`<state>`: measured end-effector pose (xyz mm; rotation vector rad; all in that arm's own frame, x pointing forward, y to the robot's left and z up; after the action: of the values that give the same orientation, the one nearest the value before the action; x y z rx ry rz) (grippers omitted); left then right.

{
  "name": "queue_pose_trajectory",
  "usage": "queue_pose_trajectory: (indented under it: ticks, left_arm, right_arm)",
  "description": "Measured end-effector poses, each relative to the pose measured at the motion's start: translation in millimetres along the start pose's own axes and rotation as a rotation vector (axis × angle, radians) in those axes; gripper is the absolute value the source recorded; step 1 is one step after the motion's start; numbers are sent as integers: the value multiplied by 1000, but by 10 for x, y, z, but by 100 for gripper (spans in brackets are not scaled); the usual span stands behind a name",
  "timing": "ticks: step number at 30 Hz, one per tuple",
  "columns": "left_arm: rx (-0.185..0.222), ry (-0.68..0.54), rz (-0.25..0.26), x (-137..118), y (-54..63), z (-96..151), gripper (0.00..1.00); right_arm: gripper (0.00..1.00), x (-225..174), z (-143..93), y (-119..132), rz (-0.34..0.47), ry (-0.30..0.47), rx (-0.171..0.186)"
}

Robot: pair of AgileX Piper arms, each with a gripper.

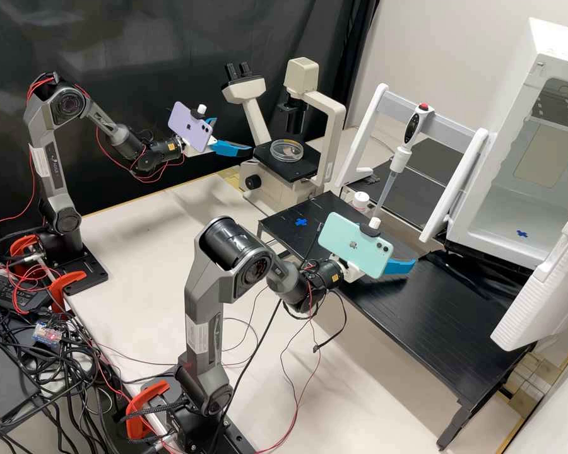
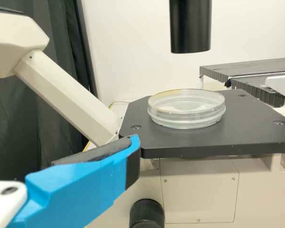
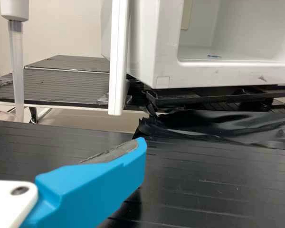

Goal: Move the petri dish to the bench

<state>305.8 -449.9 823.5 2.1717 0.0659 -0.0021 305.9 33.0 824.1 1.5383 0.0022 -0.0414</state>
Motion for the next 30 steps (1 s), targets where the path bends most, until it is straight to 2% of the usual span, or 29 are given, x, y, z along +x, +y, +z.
queue_pose_trajectory:
  ticks: [11, 13, 15, 20, 25, 27, 30]
  left_arm:
    - [0, 0, 0, 0, 0, 0, 100]
    - [0, 0, 0, 0, 0, 0, 100]
    - [0, 0, 0, 0, 0, 0, 100]
    - [0, 0, 0, 0, 0, 0, 100]
    - [0, 0, 0, 0, 0, 0, 100]
    - [0, 0, 0, 0, 0, 0, 100]
    - [0, 0, 0, 0, 0, 0, 100]
  right_arm:
    - [100, -50, -28, -67, -18, 4, 6]
    - [100, -119, -98, -109, -24, 16, 23]
    - [100, -196, -215, -164, -35, 52, 25]
    - [100, -309, -525, -328, -61, 157, -16]
    - [100, -425, -892, -580, -110, 279, -110]
    - [100, -432, -1031, -632, -100, 298, -128]
    - [100, -451, -1310, -742, -99, 371, -164]
